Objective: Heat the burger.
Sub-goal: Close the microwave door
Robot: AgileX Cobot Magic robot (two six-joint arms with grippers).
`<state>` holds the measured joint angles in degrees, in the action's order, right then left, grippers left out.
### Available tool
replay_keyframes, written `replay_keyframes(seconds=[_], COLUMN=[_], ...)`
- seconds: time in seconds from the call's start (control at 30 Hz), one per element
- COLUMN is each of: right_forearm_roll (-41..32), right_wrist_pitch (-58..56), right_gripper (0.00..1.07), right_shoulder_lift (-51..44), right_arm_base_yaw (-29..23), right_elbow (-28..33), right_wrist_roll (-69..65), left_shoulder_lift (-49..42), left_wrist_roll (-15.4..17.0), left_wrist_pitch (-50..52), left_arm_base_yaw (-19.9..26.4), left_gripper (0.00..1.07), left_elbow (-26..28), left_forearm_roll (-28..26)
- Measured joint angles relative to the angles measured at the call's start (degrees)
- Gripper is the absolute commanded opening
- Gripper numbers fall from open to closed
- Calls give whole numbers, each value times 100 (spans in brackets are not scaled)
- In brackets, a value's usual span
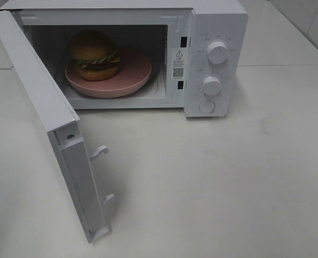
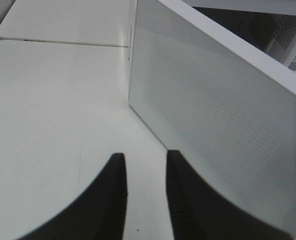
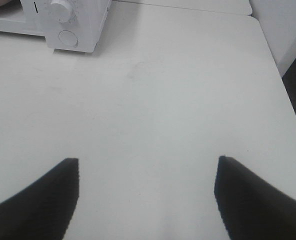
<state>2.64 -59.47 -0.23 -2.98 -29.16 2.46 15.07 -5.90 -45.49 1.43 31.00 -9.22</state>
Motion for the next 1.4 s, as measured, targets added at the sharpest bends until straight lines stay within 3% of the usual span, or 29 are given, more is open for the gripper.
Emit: replay_keyframes(seconds=[0.07, 0.33, 0.53, 0.83, 0.93, 1.03, 1.13, 1.4], right_forearm_roll=[0, 0, 0, 0, 0, 0, 0, 0], right_wrist_pitch=[0, 0, 0, 0, 0, 0, 0, 0], right_gripper=[74, 74, 74, 74, 74, 74, 74, 74], right_shoulder_lift=[0, 0, 0, 0, 0, 0, 0, 0], right_arm_base_yaw=[0, 0, 0, 0, 0, 0, 0, 0], right_elbow=[0, 0, 0, 0, 0, 0, 0, 0], right_wrist_roll=[0, 0, 0, 0, 0, 0, 0, 0], left_shoulder_lift=[206, 991, 1667, 2389, 2492, 2928, 3335, 4675], left_wrist_roll=[0, -120, -498, -533, -533, -533, -441, 264], left_wrist_pitch=[252, 1341, 3214, 5672, 5901, 6646, 6979, 7735], left_arm_base_yaw=[0, 0, 0, 0, 0, 0, -17, -286], left_gripper=[0, 0, 0, 0, 0, 0, 0, 0], left_elbow=[-40, -395, -957, -1845, -1931, -2126, -2137, -2137], left_forearm_roll=[6, 40, 46, 115, 160, 476, 705, 1232])
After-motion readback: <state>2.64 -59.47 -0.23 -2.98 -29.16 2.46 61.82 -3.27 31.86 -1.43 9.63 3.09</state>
